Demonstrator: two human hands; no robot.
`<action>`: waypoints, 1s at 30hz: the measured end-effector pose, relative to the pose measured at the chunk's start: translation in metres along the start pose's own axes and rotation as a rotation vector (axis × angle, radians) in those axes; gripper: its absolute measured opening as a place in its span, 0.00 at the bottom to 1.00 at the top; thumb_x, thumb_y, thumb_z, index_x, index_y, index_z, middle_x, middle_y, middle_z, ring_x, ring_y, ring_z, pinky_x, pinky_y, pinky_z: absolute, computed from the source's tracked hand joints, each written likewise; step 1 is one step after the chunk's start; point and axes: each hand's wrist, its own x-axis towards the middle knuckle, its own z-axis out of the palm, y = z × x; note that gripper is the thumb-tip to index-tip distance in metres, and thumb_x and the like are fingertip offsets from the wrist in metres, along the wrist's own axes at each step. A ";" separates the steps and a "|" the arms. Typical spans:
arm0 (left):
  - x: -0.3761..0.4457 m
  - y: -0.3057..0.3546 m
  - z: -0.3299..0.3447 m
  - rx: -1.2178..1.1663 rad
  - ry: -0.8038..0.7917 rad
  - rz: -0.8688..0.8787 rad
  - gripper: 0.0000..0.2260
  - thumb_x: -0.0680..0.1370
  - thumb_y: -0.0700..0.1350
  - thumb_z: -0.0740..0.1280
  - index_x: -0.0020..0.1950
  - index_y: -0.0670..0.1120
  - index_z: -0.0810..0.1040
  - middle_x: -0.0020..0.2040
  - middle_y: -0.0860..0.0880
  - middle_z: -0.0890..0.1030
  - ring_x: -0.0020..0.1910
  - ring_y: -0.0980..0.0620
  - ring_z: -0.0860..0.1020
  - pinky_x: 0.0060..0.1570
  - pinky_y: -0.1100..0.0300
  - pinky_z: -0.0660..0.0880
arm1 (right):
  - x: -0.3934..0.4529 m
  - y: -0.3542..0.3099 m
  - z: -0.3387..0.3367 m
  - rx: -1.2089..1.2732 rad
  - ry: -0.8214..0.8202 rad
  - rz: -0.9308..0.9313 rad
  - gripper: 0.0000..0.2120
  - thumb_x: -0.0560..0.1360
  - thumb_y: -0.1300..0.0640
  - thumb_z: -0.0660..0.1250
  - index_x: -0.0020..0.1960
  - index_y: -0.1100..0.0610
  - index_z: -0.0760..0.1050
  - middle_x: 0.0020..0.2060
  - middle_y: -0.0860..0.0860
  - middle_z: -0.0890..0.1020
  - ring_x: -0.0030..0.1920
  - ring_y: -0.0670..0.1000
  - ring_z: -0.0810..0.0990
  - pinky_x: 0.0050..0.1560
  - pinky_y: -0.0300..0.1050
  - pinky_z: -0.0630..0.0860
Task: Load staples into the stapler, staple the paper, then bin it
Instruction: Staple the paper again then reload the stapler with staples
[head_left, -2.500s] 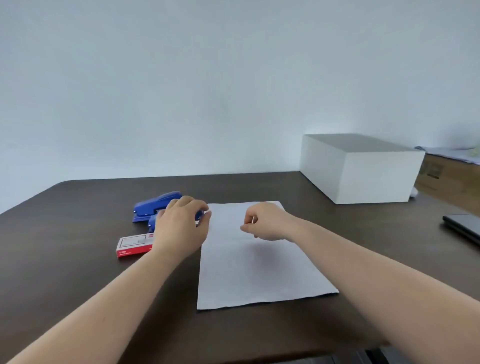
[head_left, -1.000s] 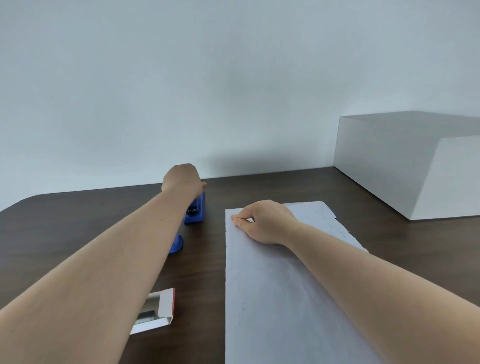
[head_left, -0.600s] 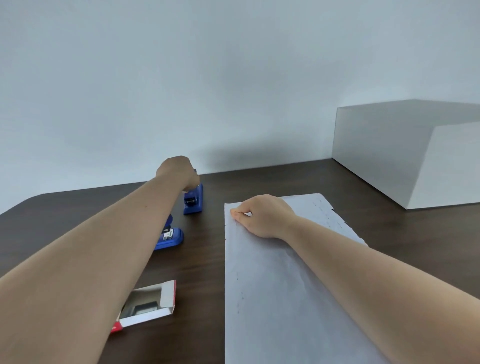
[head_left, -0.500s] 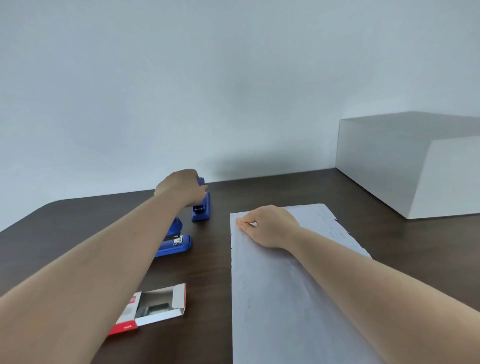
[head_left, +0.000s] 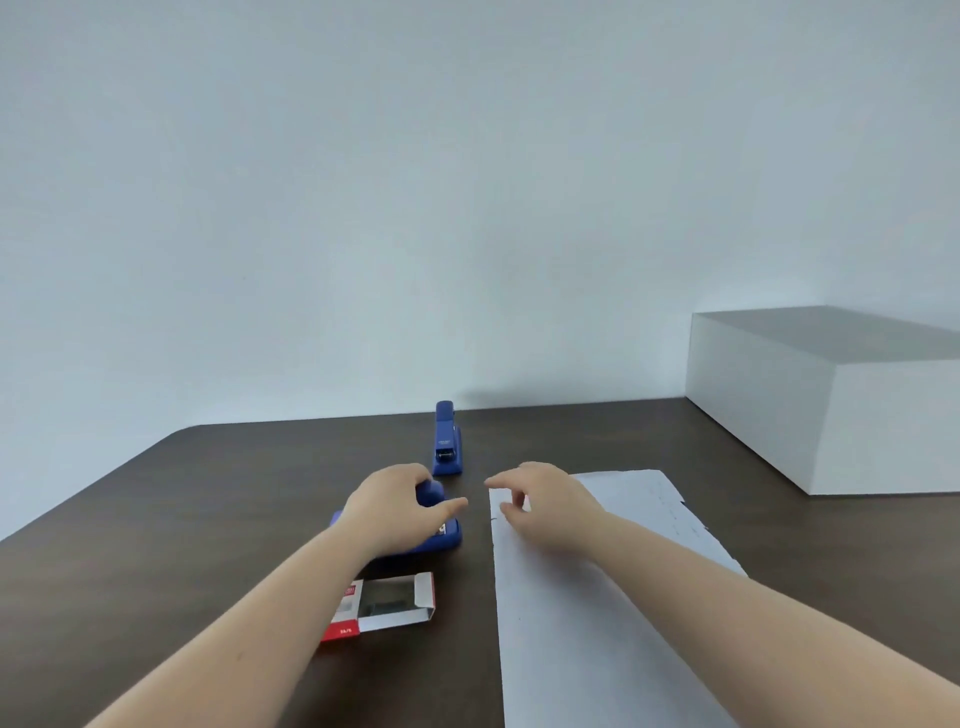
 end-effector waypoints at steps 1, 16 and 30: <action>0.000 0.004 0.002 -0.015 -0.003 0.021 0.17 0.73 0.60 0.66 0.33 0.52 0.65 0.31 0.54 0.68 0.31 0.56 0.67 0.32 0.62 0.62 | 0.002 -0.007 -0.002 0.033 -0.021 -0.027 0.23 0.76 0.59 0.59 0.70 0.48 0.69 0.54 0.49 0.76 0.49 0.46 0.72 0.56 0.41 0.70; 0.008 0.008 0.005 -0.050 0.073 0.106 0.20 0.71 0.59 0.68 0.32 0.47 0.65 0.29 0.52 0.67 0.29 0.54 0.65 0.30 0.61 0.60 | 0.014 -0.025 0.012 0.179 -0.121 -0.053 0.15 0.70 0.48 0.73 0.41 0.59 0.74 0.38 0.56 0.75 0.37 0.51 0.72 0.36 0.43 0.68; 0.001 -0.034 -0.034 -1.380 0.603 -0.431 0.07 0.74 0.43 0.55 0.37 0.44 0.68 0.29 0.44 0.71 0.30 0.44 0.77 0.43 0.50 0.77 | 0.015 -0.020 0.006 0.106 -0.128 -0.121 0.15 0.71 0.46 0.71 0.50 0.55 0.80 0.45 0.48 0.75 0.44 0.48 0.72 0.45 0.42 0.69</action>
